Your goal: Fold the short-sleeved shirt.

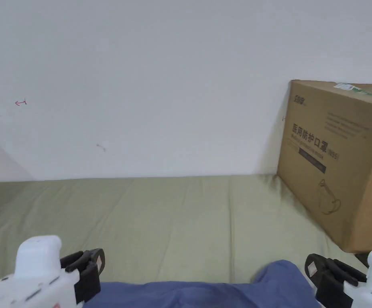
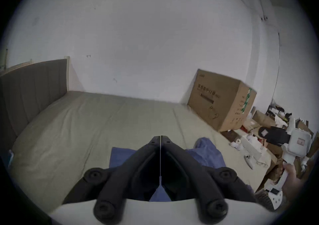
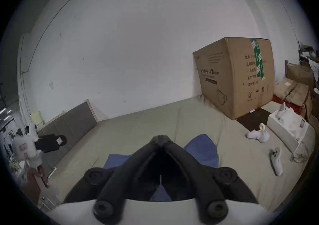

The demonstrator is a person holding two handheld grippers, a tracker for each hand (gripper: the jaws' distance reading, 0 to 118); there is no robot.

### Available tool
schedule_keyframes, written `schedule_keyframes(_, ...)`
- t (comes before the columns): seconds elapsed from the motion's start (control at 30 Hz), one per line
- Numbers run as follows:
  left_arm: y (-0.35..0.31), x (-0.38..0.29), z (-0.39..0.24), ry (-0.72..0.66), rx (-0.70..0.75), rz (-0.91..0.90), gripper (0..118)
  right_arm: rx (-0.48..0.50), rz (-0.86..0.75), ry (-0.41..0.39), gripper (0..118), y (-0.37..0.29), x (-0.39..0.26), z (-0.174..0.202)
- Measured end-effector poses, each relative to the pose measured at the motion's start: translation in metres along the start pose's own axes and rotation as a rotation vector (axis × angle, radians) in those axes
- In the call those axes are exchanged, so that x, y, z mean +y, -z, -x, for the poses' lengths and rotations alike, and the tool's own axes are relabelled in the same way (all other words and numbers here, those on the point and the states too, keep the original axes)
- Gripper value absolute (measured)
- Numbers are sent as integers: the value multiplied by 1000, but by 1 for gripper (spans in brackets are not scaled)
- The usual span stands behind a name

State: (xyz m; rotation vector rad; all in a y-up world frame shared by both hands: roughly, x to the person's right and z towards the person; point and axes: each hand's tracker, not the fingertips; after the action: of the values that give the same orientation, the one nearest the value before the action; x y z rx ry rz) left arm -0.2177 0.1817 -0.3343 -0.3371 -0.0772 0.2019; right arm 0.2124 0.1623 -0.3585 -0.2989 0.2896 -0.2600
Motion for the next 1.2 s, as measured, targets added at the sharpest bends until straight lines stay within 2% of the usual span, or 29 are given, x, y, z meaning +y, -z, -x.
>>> schedule_keyframes(0.17,143,23,70,-123,-14,559,0,48,92,3,0,46,-2,-12)
schedule_keyframes(0.2,166,19,81,-122,-20,604,1,42,96,1,0,53,-5,-14)
schedule_keyframes(0.23,191,12,93,-116,8,653,12,37,96,1,0,56,-6,-14)
schedule_keyframes(0.3,230,0,114,-97,95,717,97,33,103,29,0,65,-13,-20)
schedule_keyframes(0.33,246,-14,123,-98,136,750,97,28,115,51,0,69,-15,-23)
schedule_keyframes(0.4,273,-34,139,-111,192,821,118,7,150,91,0,75,-21,-29)
schedule_keyframes(0.47,289,-53,154,-125,229,799,117,-4,183,117,0,83,-30,-39)
schedule_keyframes(0.6,310,-85,161,-94,205,827,117,-52,234,87,0,90,-40,-52)
schedule_keyframes(0.7,310,-105,152,5,111,871,116,-78,255,86,0,94,-43,-61)
schedule_keyframes(0.73,303,-103,153,115,136,801,113,-85,265,88,0,97,-43,-65)
schedule_keyframes(0.77,293,-101,151,104,116,739,99,-89,274,91,0,100,-42,-69)
schedule_keyframes(0.8,285,-98,150,97,115,710,81,-89,282,95,0,103,-41,-73)
schedule_keyframes(0.83,276,-93,150,119,116,684,48,-72,291,108,0,107,-40,-79)
schedule_keyframes(0.87,266,-87,143,116,91,665,1,-1,302,138,0,113,-39,-85)
schedule_keyframes(0.93,248,-78,150,55,36,654,1,69,322,188,0,126,-34,-98)
schedule_keyframes(0.97,236,-72,153,2,3,624,1,61,349,196,0,137,-30,-104)
schedule_keyframes(1.07,209,-52,159,-30,20,548,1,-9,395,212,0,174,-17,-128)
schedule_keyframes(1.1,199,-48,162,-45,18,558,1,-56,400,208,7,186,-14,-136)
schedule_keyframes(1.13,186,-40,153,-54,9,554,1,-105,434,192,38,203,-11,-144)
schedule_keyframes(1.17,176,-36,154,-52,8,553,1,-153,486,186,91,222,-9,-153)
schedule_keyframes(1.2,170,-34,154,-49,9,552,1,-180,548,174,111,240,-11,-159)
